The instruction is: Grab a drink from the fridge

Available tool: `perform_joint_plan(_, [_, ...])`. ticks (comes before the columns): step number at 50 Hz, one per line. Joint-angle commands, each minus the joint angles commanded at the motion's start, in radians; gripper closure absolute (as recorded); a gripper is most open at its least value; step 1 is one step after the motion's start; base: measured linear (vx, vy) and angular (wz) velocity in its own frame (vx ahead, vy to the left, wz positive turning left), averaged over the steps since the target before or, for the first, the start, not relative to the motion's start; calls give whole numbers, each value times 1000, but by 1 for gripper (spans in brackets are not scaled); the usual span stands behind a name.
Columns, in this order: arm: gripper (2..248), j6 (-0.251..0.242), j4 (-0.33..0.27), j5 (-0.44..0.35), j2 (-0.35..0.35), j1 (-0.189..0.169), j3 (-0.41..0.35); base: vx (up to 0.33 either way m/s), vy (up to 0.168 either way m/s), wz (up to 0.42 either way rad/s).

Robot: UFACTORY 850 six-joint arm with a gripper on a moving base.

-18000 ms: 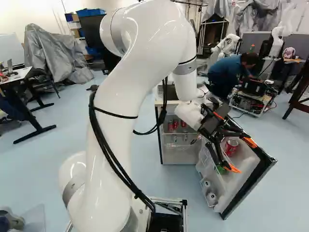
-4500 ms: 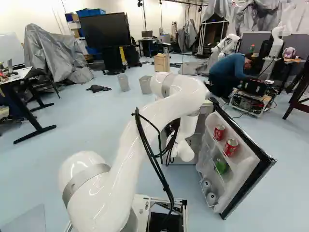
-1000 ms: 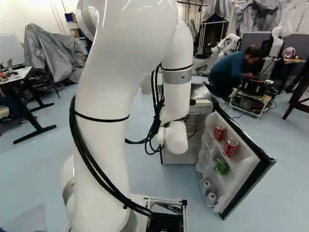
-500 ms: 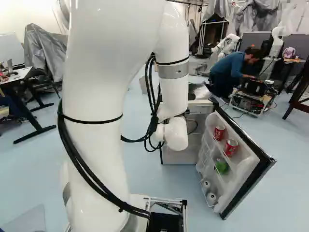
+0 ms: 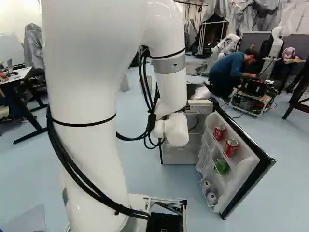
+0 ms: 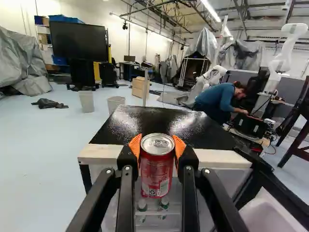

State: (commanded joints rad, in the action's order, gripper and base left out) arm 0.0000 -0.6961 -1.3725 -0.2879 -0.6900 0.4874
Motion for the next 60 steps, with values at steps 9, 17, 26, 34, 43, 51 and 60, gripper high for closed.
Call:
perform_joint_plan(9, [158,0,0,27,18,3,7,0,0,0])
perform_joint_plan(17, [158,0,0,52,29,8,19,0,0,0])
perform_joint_plan(26, [158,0,0,81,38,16,36,0,0,0])
perform_joint_plan(34, [158,0,0,104,40,23,54,0,0,0])
perform_joint_plan(43, [158,0,0,121,23,32,78,0,0,0])
perform_joint_plan(51, [158,0,0,123,2,42,104,0,0,0])
perform_joint_plan(60, [158,0,0,123,-25,54,138,0,0,0])
